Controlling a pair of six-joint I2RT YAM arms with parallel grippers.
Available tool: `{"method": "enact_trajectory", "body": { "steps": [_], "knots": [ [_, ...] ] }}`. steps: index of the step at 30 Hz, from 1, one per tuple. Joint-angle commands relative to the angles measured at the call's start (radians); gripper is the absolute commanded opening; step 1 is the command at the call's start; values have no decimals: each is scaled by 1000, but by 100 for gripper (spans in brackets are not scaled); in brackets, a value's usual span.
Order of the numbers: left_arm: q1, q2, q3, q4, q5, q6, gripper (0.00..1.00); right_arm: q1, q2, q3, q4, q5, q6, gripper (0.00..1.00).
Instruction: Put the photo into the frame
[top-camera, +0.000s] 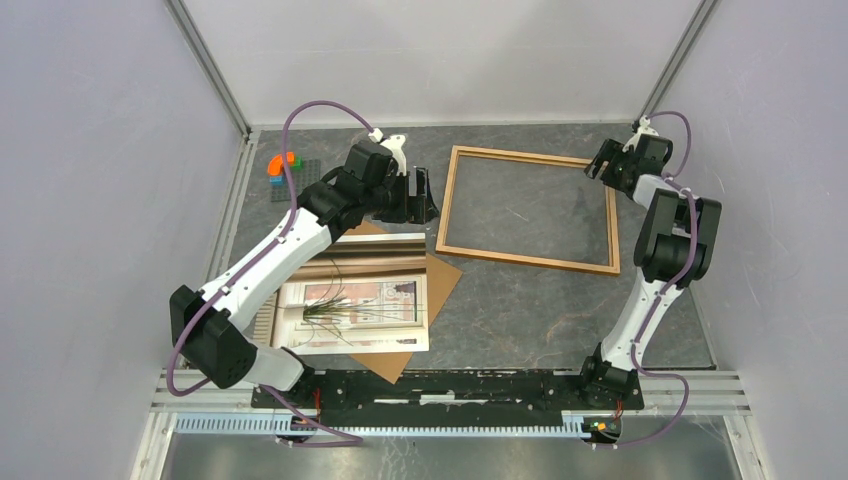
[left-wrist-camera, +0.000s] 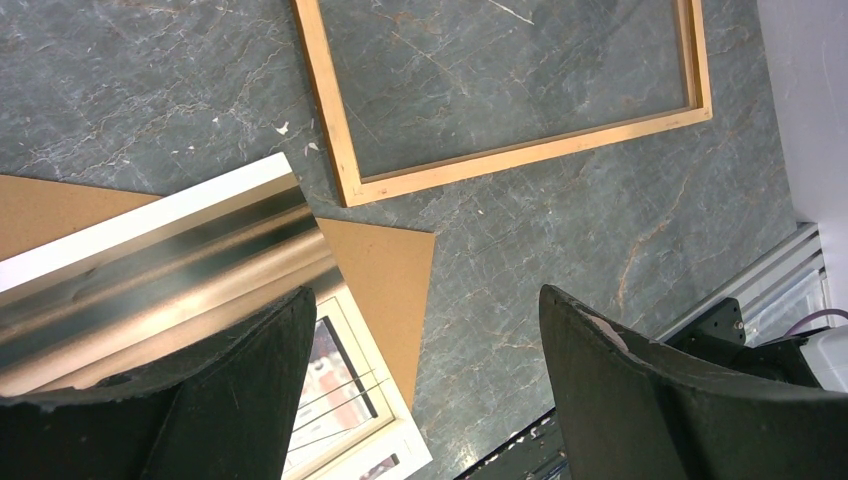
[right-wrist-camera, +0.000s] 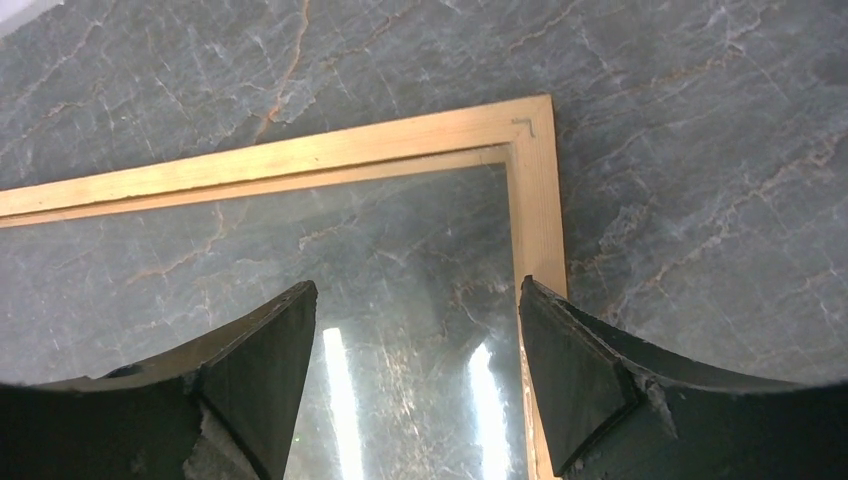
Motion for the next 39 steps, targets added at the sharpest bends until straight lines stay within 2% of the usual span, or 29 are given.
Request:
{"method": "enact_trajectory", "body": {
  "steps": [1, 16, 24, 30, 39],
  "knots": [
    [-2, -1, 20, 6, 23, 68, 88, -5, 52, 49, 23, -50, 20, 80],
    [0, 9, 19, 5, 32, 68, 88, -10, 89, 81, 74, -237, 85, 79],
    [5, 34, 11, 16, 37, 58, 88, -38, 38, 10, 166, -351, 178, 79],
    [42, 147, 21, 50, 53, 0, 89, -30, -60, -31, 83, -297, 138, 80],
    [84, 338, 95, 98, 134, -146, 87, 121, -238, -103, -125, -24, 38, 84]
  ]
}}
